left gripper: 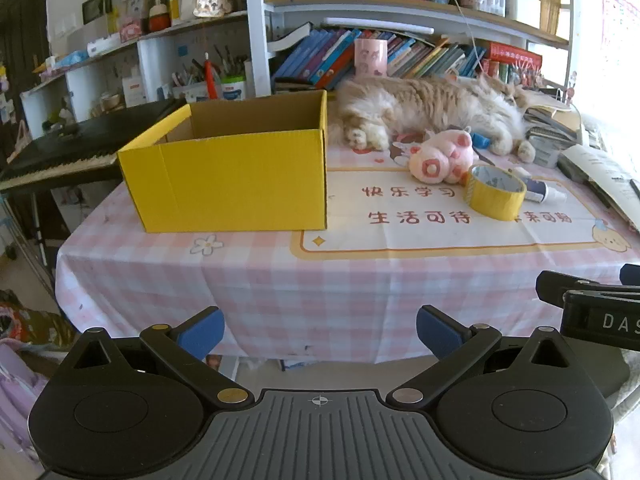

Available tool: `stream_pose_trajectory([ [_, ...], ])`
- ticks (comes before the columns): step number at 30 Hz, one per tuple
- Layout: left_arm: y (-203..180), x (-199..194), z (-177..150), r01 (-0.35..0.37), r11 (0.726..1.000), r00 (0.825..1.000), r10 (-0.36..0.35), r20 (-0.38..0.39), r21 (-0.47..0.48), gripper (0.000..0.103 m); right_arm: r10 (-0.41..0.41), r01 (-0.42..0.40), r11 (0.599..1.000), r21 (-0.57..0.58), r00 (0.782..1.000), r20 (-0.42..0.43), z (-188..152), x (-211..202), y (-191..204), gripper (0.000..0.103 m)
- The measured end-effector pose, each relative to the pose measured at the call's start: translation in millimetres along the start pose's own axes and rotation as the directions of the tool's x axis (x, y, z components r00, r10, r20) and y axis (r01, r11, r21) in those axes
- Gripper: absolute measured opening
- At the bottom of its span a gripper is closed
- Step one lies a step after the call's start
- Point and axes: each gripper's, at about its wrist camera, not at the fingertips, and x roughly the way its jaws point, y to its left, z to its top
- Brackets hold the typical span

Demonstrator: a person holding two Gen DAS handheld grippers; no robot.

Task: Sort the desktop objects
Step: 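Move both tools toward the yellow tape roll and the spray bottle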

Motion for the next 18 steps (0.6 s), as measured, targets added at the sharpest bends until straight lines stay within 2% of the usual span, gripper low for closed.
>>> stream_pose_trajectory([
  [18, 3.5, 4.2, 1.8, 0.037, 0.999, 0.999, -0.037, -0.022, -0.002, 0.103, -0.006, 0.005, 0.999, -0.034, 1.000, -0.023, 1.5, 2.7, 6.6, 0.103],
])
